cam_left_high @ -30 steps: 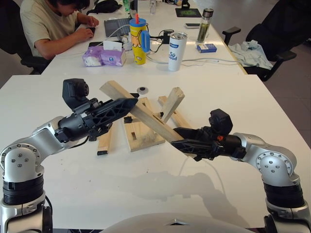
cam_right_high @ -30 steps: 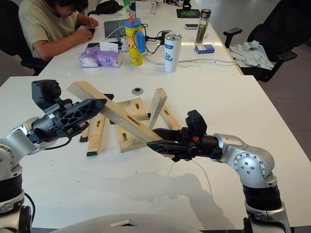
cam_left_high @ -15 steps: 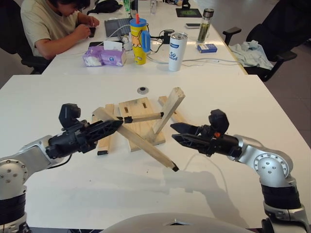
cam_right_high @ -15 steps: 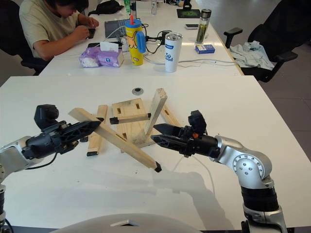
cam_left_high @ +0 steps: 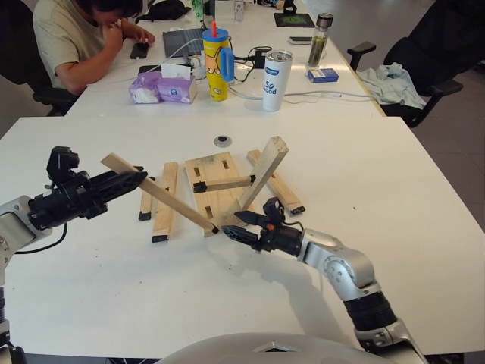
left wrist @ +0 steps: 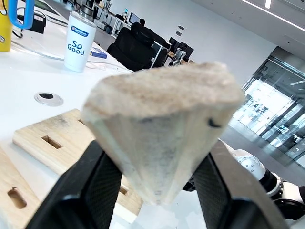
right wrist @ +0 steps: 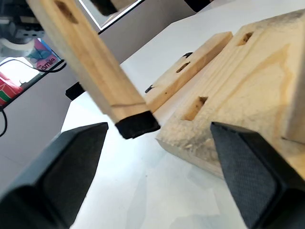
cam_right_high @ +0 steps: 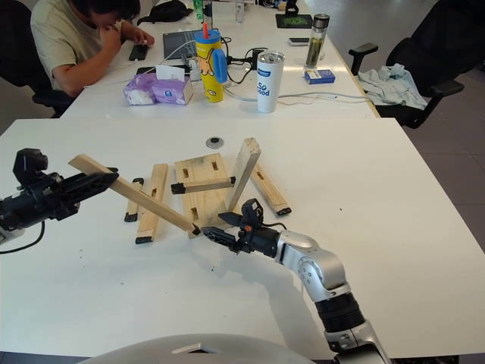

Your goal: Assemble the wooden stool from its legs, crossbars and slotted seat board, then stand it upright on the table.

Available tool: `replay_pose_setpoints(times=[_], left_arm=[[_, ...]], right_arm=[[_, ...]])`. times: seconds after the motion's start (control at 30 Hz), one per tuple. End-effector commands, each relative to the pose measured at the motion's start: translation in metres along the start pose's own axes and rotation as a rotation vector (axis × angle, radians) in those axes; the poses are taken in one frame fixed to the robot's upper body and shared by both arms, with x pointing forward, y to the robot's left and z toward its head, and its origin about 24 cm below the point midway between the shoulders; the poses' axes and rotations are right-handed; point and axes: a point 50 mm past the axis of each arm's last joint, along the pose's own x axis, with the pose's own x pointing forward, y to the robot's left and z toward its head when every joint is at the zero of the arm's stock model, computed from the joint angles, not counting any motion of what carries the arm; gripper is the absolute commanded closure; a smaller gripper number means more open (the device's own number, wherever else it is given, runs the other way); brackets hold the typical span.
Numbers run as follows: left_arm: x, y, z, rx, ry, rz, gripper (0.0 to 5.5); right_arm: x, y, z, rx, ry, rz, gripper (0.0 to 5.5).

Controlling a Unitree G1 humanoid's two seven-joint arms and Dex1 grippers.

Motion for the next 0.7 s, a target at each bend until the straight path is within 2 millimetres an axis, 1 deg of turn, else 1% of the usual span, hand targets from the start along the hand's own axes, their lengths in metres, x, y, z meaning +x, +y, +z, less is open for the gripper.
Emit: replay_pose_setpoints(times=[0.03, 0.13, 0.33, 0.4, 0.5, 0.57, 0.7], left_arm=[[0.004, 0.004, 0.013, 0.07, -0.051, 0.006, 3.43], [0.006, 0.005, 0.013, 0.087, -0.033, 0.006, 3.43], [0.012, 0.01, 0.001, 0.122, 0.009, 0.003, 3.43], [0.015, 0.013, -0.006, 0.132, 0.03, 0.012, 3.43], [0.017, 0.018, -0.009, 0.159, 0.049, 0.034, 3.43], [0.02, 0.019, -0.011, 0.185, 0.074, 0.026, 3.43], [0.033, 0.015, -0.015, 0.236, 0.141, -0.008, 3.43]], right_arm=[[0.007, -0.002, 0.002, -0.004, -0.015, -0.03, 1.53], [0.01, -0.01, 0.004, -0.022, -0.011, -0.083, 1.53], [0.008, -0.021, 0.012, -0.047, -0.015, -0.131, 1.53], [0.006, -0.025, 0.01, -0.053, 0.016, -0.148, 1.53], [0.003, -0.032, 0.005, -0.072, 0.06, -0.176, 1.53], [0.001, -0.034, 0.002, -0.086, 0.086, -0.18, 1.53], [-0.001, -0.035, -0.002, -0.086, 0.113, -0.17, 1.53]])
